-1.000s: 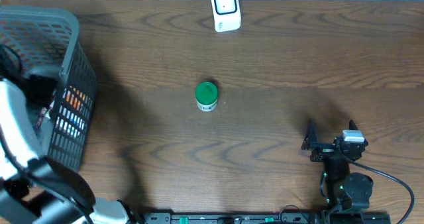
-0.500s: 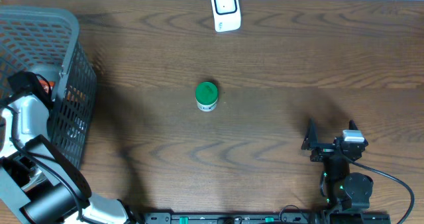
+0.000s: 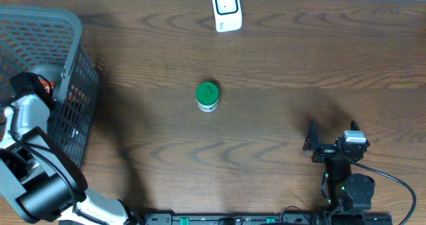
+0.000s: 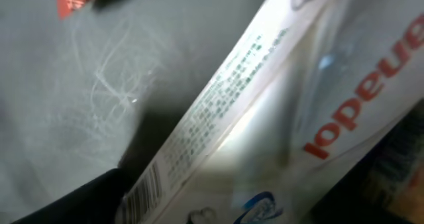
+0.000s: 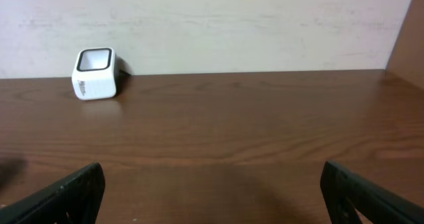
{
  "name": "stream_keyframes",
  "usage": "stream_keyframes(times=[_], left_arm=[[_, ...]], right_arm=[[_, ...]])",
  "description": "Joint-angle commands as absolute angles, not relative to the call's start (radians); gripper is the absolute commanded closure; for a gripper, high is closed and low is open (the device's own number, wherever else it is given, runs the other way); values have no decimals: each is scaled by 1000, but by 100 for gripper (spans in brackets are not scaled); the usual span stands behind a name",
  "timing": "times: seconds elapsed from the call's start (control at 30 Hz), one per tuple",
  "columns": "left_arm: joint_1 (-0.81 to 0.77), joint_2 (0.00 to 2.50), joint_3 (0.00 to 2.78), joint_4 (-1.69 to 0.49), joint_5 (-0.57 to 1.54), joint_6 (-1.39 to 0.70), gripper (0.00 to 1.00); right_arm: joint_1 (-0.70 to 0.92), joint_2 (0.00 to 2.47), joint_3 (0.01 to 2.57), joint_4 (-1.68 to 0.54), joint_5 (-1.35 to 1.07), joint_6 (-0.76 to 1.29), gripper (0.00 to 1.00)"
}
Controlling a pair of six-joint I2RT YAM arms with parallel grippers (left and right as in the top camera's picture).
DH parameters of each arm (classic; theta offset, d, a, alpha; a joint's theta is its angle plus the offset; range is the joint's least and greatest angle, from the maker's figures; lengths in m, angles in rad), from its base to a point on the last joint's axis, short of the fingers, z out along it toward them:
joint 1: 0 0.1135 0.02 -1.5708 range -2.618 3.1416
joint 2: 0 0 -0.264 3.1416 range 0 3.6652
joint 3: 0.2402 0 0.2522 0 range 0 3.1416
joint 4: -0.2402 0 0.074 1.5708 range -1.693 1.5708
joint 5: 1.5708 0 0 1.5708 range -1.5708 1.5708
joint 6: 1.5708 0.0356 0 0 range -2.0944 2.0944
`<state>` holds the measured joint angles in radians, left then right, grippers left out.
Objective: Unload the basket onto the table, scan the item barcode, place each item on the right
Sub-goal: 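Return the left gripper into the basket toward the white Panadol box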
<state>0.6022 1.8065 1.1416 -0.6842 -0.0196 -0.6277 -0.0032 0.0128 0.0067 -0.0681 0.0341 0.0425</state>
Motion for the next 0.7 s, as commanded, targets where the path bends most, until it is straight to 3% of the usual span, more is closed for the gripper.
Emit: stream_keyframes(times=[0.0,0.17,0.67], left_arm=[[600,1864,1115,-677,-34,-621,29],[600,1862,1123,-677,-34,-621,37],[600,1647,1394,-884,-32,-622,37]], right_arm=[[8,12,6,-71,40,55,1],[8,12,6,-72,40,55,1],[8,12,6,-72,40,55,1]])
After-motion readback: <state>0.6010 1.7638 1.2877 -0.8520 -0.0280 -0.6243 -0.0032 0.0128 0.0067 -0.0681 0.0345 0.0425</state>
